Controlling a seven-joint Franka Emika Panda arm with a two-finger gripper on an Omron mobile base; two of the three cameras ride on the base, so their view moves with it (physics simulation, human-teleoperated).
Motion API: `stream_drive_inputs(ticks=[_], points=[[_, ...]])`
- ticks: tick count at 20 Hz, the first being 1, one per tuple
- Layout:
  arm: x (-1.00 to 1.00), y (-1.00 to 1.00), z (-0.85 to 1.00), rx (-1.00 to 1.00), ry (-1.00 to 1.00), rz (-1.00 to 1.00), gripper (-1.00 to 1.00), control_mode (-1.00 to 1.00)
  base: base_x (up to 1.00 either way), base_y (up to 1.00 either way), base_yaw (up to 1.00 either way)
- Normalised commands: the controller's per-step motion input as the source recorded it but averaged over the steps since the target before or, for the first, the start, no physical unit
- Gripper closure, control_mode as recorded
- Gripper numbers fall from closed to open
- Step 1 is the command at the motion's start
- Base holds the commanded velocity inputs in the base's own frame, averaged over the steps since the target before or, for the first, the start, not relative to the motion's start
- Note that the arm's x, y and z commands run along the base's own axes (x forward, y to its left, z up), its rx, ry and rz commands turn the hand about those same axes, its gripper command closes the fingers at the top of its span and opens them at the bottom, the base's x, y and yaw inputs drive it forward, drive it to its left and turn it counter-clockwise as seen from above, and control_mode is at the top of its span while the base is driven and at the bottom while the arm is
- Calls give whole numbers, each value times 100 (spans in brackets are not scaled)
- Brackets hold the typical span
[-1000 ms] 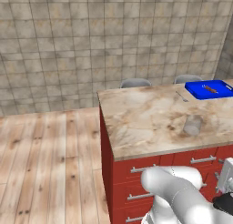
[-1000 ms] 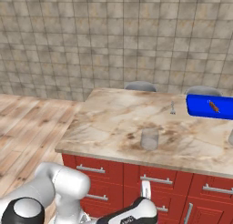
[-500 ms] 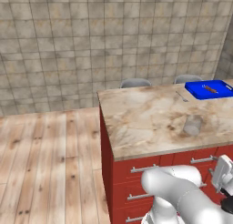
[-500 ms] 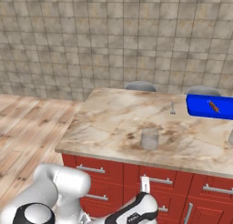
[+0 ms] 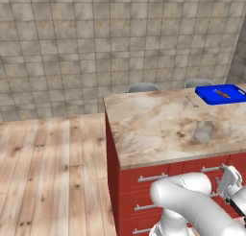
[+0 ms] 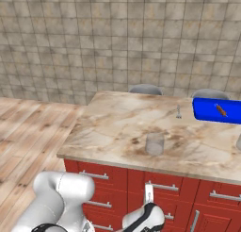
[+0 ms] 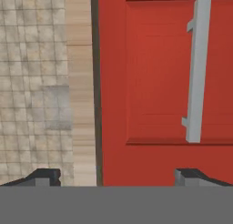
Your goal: Take the tongs from the drawer on the right and place them on the dining counter next to the tray containing the kebab skewer.
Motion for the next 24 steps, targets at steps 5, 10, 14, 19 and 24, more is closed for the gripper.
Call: stream_drive_inputs(ticks=[5, 10, 14, 19, 24], points=[[18, 0, -18, 0, -2, 0, -100, -100, 0, 0, 0], [21, 0, -13, 0, 0, 0, -100, -100, 0, 0, 0], [21, 0, -13, 0, 0, 0, -100, -100, 0, 0, 0], [20, -3, -21, 0, 0, 0, -100, -100, 0, 0, 0], [18, -15, -23, 0, 0, 0, -100, -100, 0, 0, 0]])
